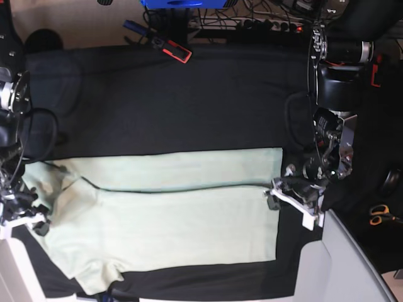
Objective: Fold the T-shirt properly
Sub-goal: 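Lower the folded edge onto the shirt and open both grippers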
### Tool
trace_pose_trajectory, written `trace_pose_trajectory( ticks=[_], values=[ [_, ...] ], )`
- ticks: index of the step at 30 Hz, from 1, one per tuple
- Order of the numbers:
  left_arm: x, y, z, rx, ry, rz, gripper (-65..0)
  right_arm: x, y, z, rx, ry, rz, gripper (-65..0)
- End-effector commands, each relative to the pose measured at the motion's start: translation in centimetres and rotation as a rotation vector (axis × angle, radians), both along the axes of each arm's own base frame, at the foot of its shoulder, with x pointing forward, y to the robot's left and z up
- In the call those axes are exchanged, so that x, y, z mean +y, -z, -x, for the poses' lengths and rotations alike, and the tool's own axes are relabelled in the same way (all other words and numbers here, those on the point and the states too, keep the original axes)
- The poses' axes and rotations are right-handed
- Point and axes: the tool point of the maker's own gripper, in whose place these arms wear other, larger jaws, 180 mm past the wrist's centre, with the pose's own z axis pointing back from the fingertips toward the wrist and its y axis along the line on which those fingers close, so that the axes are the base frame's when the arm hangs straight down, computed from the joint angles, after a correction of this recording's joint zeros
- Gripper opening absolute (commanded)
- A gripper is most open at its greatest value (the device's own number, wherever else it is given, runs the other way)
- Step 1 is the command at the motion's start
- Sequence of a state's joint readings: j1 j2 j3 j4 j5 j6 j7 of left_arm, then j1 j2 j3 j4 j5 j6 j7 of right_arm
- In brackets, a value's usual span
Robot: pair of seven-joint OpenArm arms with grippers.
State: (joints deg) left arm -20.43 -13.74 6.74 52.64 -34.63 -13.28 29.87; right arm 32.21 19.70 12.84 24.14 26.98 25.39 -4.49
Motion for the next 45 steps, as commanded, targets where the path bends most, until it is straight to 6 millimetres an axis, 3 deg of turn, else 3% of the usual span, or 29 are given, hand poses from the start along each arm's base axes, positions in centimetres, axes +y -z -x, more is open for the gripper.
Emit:
trace_pose_trajectory(
  ticks=[1,4,7,10,13,17,19,21,25,28,30,32,35,40,45],
  values=[
    [1.9,-2.4,-1.7,-0.068,-0.052,-0.025,-33.9,-1.4,-3.1,-1.6,-0.084,0.023,0.015,-36.9],
    [3.7,-3.9,-2.5,-0.093,-0.101,-0.056,-26.4,-1.9,-2.7,-1.1,-0.075,0.030,0.018,-23.8],
    [4.0,-5.8,-3.1,-0.140,-0.092,-0.072,-26.0,-2.6,-2.9,-0.2,-0.088,0.029,0.047,-13.9],
    [3.4,-5.7,-1.9,-0.150,-0.070,-0.080,-26.0,-4.5,-3.3,1.8,-0.134,0.116,-0.021,-12.9],
    [2.7,-4.1,0.6,-0.124,-0.048,-0.086,-26.0,-8.9,-2.7,6.2,-0.162,0.296,-0.184,-12.9],
    [2.1,-1.5,4.1,-0.067,-0.031,-0.086,-26.0,-12.8,0.8,12.7,-0.100,0.514,-0.346,-12.9],
    [1.9,-0.5,5.6,-0.043,-0.024,-0.087,-26.2,-13.8,2.3,14.7,-0.056,0.585,-0.369,-12.8],
    [1.7,0.0,6.5,-0.032,-0.017,-0.089,-26.4,-13.3,3.2,15.4,-0.033,0.592,-0.378,-12.6],
    [1.2,-0.1,7.3,-0.036,-0.005,-0.087,-26.5,-12.7,3.6,15.5,-0.014,0.575,-0.372,-13.2],
    [1.0,-0.5,7.0,-0.048,-0.001,-0.086,-27.4,-10.3,3.3,13.7,0.048,0.434,-0.323,-21.8],
    [1.0,-0.6,6.9,-0.052,-0.001,-0.086,-32.8,-8.8,2.3,12.0,0.057,0.323,-0.257,-29.9],
    [1.0,-0.6,6.8,-0.051,-0.002,-0.085,-42.2,-7.3,1.9,10.9,0.076,0.238,-0.203,-33.2],
    [1.1,-0.2,7.2,-0.039,-0.003,-0.087,-51.1,-6.1,1.8,9.9,0.089,0.182,-0.172,-30.8],
    [1.3,0.6,8.2,-0.016,-0.002,-0.092,-51.4,-7.0,2.9,9.5,0.164,0.174,-0.059,-23.4],
    [1.4,0.9,8.7,-0.005,0.000,-0.095,-51.4,-7.7,3.3,9.2,0.206,0.150,0.058,-22.8]
  ],
)
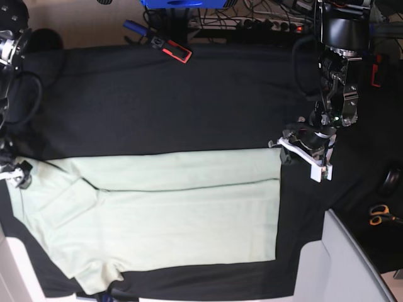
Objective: Fold the T-shirt properly
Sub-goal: 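Lower the folded edge onto the shirt and open both grippers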
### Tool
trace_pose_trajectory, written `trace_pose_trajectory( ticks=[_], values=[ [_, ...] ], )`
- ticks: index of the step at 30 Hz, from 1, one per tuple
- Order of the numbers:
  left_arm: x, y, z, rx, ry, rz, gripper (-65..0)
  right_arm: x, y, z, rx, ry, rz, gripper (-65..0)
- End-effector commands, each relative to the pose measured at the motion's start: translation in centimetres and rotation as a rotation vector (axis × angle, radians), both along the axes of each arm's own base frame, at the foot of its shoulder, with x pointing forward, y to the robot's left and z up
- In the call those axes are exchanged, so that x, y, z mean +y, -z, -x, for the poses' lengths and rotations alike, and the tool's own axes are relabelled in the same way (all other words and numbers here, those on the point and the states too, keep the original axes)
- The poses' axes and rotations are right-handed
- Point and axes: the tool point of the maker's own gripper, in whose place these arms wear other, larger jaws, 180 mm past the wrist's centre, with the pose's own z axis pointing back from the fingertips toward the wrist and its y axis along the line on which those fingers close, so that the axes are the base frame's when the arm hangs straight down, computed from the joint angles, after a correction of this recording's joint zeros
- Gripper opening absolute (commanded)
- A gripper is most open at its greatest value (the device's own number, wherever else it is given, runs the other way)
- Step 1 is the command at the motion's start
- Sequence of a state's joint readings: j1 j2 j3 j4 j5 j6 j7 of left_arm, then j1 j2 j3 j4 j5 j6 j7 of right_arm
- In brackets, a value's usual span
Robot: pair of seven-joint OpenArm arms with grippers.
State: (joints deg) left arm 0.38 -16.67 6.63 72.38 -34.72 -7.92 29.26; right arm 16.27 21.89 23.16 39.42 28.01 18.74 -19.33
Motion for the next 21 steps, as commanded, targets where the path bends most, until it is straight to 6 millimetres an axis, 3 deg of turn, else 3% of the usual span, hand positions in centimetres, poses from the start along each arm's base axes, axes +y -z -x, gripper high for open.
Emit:
trace_pose_trajectory(
  ticks=[1,8,13,21],
  values=[
    [0.4,-1.4,-1.0,-0.049,0.002,-0.004,-51.4,-1.7,-1.9,-1.0,-0.047,0.009,0.044,-22.8],
    [0.4,-1.3,-0.9,-0.046,0.001,-0.004,-51.4,-2.7,-2.3,-0.8,-0.033,0.007,0.076,-22.8],
    [0.4,-1.2,-0.9,-0.044,0.001,-0.004,-51.4,-2.6,-0.6,0.3,0.011,0.015,0.049,-22.8],
    [0.3,-0.8,-0.3,-0.032,0.001,-0.003,-51.4,-2.3,-0.4,0.3,0.013,0.014,0.042,-22.8]
  ],
)
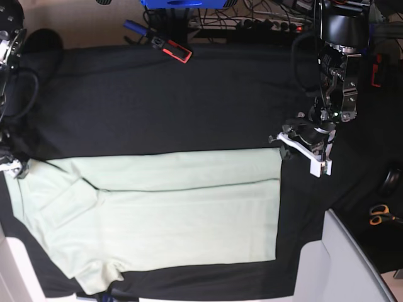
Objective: Fold the T-shirt properly
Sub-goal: 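Lower the folded edge onto the shirt and open both grippers, then regrasp the folded edge with both grippers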
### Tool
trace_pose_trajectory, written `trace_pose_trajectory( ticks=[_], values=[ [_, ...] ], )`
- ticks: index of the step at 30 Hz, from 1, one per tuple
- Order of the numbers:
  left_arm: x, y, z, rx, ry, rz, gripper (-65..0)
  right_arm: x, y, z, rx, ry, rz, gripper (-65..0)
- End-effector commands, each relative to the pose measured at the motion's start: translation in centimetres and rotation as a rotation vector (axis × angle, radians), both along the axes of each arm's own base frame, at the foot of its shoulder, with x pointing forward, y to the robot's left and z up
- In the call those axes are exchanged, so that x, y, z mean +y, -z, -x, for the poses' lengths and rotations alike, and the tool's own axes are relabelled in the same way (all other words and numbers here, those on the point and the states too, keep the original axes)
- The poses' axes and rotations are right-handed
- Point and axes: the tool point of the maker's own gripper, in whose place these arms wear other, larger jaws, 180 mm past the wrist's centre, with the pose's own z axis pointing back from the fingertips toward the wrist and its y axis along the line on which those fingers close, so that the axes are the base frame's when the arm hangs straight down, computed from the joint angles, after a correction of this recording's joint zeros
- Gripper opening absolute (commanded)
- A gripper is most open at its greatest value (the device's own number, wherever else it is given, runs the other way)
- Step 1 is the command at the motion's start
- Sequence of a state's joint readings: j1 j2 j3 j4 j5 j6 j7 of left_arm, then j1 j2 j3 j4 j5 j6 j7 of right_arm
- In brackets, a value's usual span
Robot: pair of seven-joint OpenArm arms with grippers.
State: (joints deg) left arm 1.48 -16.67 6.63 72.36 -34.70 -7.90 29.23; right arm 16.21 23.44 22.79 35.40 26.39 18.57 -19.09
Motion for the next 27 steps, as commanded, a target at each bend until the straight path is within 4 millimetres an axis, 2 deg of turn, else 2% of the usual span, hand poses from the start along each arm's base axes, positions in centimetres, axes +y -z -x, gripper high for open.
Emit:
trace_pose_trajectory(
  ticks=[1,9,16,23,27],
  values=[
    [0.3,-1.4,-1.2,-0.051,0.002,-0.002,-51.4,-1.2,-2.1,-1.5,-0.062,0.004,0.028,-22.8],
    [0.3,-1.4,-1.1,-0.050,0.002,-0.002,-51.4,-1.0,-2.1,-1.6,-0.064,0.003,0.024,-23.9],
    [0.3,-1.3,-1.1,-0.048,0.001,-0.002,-51.4,-0.9,-2.4,-2.1,-0.073,0.004,0.022,-44.4],
    [0.4,-1.3,-1.1,-0.048,0.001,-0.004,-51.4,-0.6,-1.4,-2.5,-0.044,0.026,-0.026,-57.5],
    [0.4,-1.3,-1.1,-0.048,0.001,-0.004,-51.4,-0.8,-1.7,-2.7,-0.061,0.032,-0.018,-61.5]
  ],
)
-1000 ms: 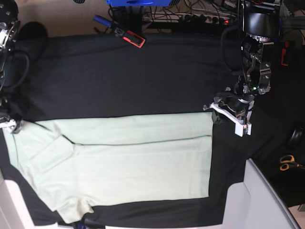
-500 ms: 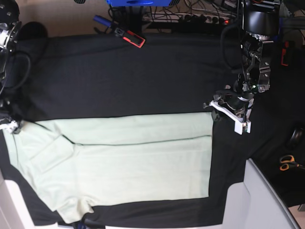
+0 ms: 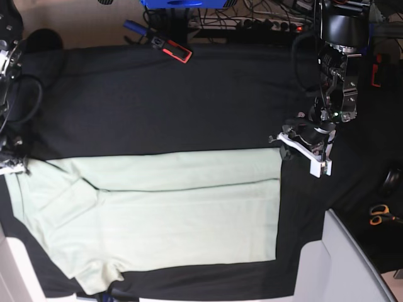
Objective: Fold the T-shirt properly
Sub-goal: 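Regrasp the folded edge with both grippers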
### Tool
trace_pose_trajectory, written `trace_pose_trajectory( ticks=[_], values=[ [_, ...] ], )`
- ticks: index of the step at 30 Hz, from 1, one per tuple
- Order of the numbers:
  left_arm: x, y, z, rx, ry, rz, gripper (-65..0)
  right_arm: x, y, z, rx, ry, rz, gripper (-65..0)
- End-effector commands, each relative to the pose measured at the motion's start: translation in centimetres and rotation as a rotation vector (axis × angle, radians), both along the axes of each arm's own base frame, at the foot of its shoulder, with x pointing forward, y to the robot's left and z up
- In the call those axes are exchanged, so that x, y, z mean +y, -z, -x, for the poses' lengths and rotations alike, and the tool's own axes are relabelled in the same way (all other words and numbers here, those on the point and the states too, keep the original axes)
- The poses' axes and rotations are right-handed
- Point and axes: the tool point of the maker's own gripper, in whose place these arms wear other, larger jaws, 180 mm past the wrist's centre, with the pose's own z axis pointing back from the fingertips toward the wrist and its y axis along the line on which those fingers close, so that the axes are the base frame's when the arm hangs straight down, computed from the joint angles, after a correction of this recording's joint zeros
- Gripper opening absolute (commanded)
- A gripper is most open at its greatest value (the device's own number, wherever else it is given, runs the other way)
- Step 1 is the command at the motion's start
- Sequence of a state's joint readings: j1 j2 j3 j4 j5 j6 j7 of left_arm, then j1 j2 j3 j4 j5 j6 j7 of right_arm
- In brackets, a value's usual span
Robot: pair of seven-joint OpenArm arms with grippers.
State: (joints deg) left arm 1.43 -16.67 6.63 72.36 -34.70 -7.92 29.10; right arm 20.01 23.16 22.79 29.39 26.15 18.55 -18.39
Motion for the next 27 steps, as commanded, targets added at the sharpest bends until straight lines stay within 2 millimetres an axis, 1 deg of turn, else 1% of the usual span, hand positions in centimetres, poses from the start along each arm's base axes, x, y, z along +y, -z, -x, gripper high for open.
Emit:
trace_pose_trajectory(
  ticks=[1,6,11,14,16,18,21,23,26,27],
  values=[
    [0.4,-1.3,-1.0,-0.045,0.001,-0.004,-51.4,-1.6,-2.6,-1.9,-0.081,0.010,0.041,-62.2],
    [0.4,-1.3,-1.0,-0.045,0.001,-0.004,-51.4,-0.6,-2.2,-2.4,-0.040,-0.102,0.136,-64.1],
    [0.4,-1.3,-1.0,-0.045,0.001,-0.004,-51.4,-0.6,-2.1,-2.3,-0.029,-0.119,0.158,-64.7],
    [0.4,-1.3,-1.0,-0.045,0.001,-0.004,-51.4,-0.8,-2.6,-2.9,-0.038,-0.136,0.195,-64.7],
    [0.4,-1.3,-1.0,-0.045,0.001,-0.004,-51.4,-0.9,-2.6,-2.8,-0.025,-0.152,0.217,-64.7],
    [0.4,-1.3,-1.0,-0.045,0.001,-0.004,-51.4,-0.9,-3.1,-3.4,-0.030,-0.163,0.234,-64.7],
    [0.4,-1.3,-1.0,-0.045,0.001,-0.004,-51.4,-1.1,-3.4,-3.7,-0.024,-0.177,0.259,-64.7],
    [0.4,-1.3,-1.0,-0.045,0.001,-0.004,-51.6,-1.2,-3.9,-4.3,-0.031,-0.183,0.272,-64.7],
    [0.4,-1.3,-1.0,-0.045,0.001,-0.004,-51.6,-1.4,-4.1,-4.5,-0.024,-0.192,0.295,-64.7],
    [0.4,-1.3,-1.0,-0.045,0.001,-0.004,-51.6,-1.5,-4.5,-4.9,-0.039,-0.192,0.307,-64.7]
  ],
)
